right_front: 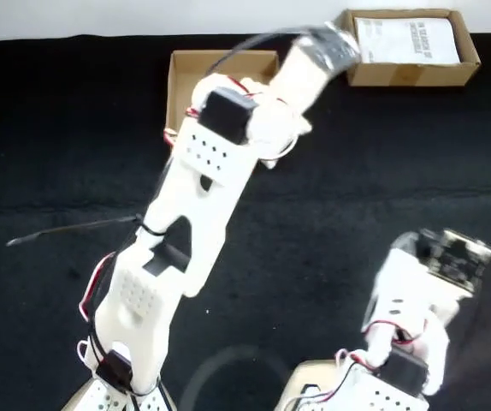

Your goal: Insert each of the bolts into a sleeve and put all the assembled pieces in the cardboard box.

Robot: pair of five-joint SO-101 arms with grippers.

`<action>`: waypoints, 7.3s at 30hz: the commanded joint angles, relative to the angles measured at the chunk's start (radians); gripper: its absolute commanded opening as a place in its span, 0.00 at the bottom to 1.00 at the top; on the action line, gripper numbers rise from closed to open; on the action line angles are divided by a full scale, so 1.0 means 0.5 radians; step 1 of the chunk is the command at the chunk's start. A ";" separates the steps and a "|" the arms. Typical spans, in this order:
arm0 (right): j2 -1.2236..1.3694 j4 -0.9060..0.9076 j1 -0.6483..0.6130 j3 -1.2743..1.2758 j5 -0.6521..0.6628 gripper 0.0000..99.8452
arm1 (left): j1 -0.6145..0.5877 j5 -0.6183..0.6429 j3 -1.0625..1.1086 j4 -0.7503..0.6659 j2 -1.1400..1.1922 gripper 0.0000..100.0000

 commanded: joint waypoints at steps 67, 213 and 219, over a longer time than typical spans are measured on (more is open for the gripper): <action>-0.011 -0.407 -1.263 0.195 -0.190 0.01 | 0.235 0.908 3.359 -2.550 -2.015 0.01; 5.166 -0.057 -1.554 -4.279 1.498 0.20 | -1.155 0.031 6.025 -2.047 -4.559 0.01; 5.154 0.192 -1.524 -4.491 1.255 0.20 | -1.155 0.031 6.025 -2.047 -4.559 0.01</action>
